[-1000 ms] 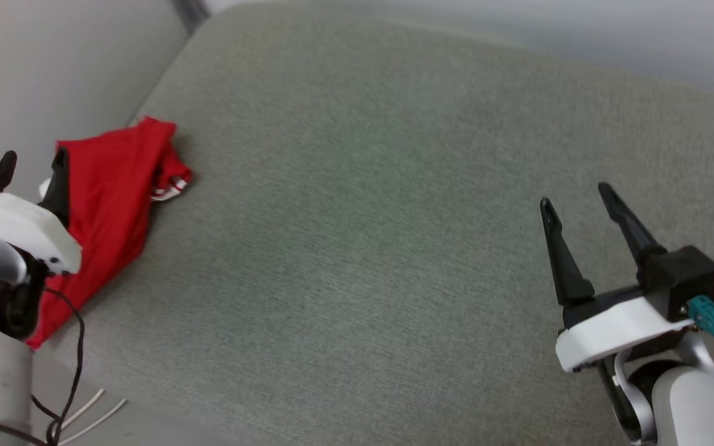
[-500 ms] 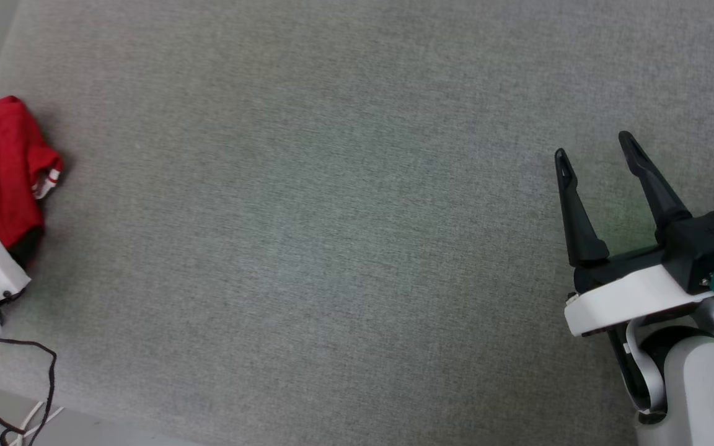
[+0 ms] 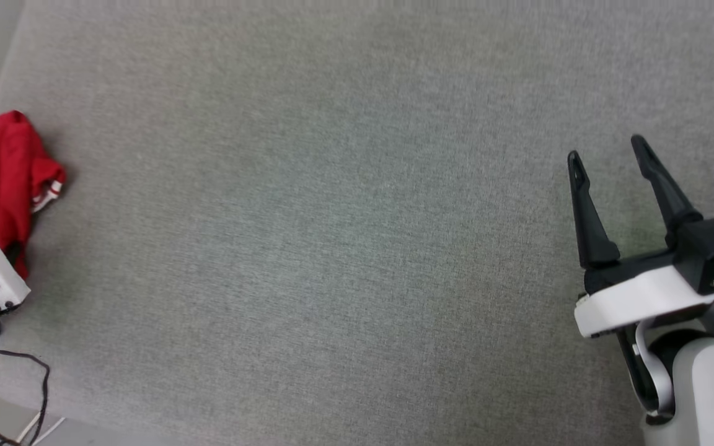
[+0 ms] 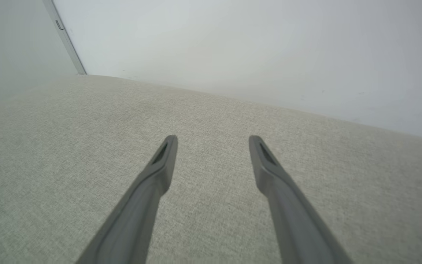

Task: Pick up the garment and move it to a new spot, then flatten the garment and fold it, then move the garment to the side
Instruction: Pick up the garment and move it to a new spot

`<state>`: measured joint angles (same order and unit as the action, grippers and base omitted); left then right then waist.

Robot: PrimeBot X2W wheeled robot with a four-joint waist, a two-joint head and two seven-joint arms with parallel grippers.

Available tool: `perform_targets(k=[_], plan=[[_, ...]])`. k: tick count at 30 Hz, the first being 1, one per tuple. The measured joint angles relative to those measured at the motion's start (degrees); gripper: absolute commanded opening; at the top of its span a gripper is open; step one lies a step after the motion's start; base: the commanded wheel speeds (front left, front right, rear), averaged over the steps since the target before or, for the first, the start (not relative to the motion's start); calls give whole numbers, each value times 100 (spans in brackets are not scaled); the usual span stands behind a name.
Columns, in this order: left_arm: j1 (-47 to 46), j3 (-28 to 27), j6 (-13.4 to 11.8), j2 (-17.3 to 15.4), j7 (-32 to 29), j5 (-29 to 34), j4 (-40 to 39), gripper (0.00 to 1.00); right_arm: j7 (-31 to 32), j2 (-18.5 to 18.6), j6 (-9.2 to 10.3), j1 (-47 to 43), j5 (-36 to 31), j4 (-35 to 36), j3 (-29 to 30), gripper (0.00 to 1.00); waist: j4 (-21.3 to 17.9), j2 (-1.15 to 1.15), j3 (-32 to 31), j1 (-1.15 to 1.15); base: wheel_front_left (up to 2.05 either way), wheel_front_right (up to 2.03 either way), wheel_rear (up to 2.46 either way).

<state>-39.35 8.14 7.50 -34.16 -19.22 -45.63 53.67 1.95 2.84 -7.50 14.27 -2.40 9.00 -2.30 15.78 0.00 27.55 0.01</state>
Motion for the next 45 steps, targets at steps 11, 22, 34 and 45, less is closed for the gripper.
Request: perform_targets(k=[11,22,34,45], plan=[[-498,310,-214,-393,2673,1034,-152,0,-201,0,0,-511,380,-221,214,100,64,0,-1017,-1,0,0,0],[-528,255,-611,-98,3405,1370,-1132,0,-335,2,0,-1093,738,-261,366,100,-60,0,-2120,-2,0,0,0],[655,331,-793,991,3420,1533,-3279,0,-348,3,0,-1223,940,-155,375,100,-975,0,-2361,-2,0,0,0],[1354,1617,-437,2003,3192,1728,-3821,0,-482,7,1,-1228,1034,-183,416,100,-1947,0,-2018,-1,0,0,0]])
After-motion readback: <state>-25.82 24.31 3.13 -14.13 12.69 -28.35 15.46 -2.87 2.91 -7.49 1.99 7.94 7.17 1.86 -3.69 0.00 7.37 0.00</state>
